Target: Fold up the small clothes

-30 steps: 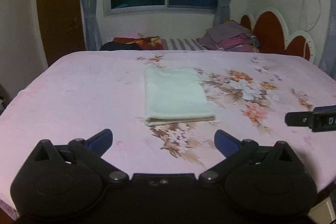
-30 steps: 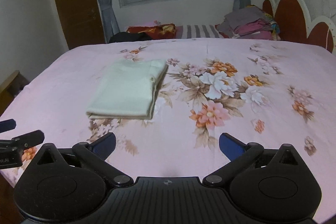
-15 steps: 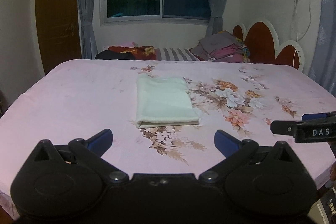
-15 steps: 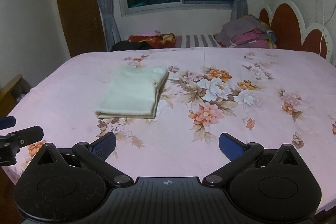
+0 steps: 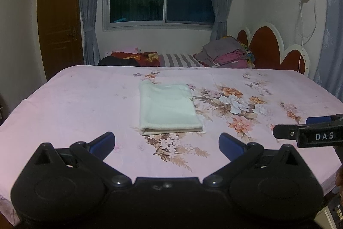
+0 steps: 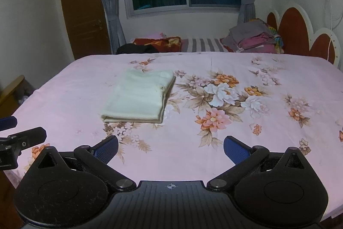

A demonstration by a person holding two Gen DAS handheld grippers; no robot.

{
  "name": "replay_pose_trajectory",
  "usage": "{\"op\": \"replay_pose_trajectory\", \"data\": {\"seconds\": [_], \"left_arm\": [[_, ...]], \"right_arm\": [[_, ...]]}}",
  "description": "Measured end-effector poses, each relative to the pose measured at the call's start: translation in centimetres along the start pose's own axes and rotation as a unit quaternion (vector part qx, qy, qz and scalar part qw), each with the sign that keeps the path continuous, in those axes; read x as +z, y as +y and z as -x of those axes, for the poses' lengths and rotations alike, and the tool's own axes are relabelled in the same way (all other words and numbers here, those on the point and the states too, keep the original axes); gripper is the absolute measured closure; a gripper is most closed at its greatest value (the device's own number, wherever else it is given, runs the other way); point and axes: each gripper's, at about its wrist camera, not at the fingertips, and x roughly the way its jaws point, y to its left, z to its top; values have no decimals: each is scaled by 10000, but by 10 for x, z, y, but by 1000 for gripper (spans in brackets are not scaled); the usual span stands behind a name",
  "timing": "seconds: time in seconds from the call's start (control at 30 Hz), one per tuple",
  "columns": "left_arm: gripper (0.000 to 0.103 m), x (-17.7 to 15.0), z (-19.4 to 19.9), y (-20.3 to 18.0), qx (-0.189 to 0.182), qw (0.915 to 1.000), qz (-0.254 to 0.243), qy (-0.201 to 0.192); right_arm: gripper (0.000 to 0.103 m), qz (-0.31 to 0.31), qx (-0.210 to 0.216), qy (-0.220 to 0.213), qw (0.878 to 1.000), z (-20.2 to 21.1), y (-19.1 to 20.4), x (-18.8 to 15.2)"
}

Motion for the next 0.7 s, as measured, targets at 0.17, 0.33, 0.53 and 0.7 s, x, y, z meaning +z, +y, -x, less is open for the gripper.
{"op": "replay_pose_trajectory", "data": {"seconds": [0.17, 0.33, 0.53, 0.7], "left_arm": [[0, 0, 0, 1, 18, 10000, -1, -14], [0, 1, -1, 1, 6, 10000, -19, -8], [0, 1, -3, 1, -16, 10000, -37, 7], [0, 1, -3, 1, -30, 10000, -50, -4]], "right_arm": [[0, 34, 15, -6, 10000, 0, 2, 2], [0, 29, 4, 12, 10000, 0, 2, 2], [0, 28, -1, -4, 10000, 1, 1, 3], [0, 17, -6, -9, 10000, 0, 0, 3]]}}
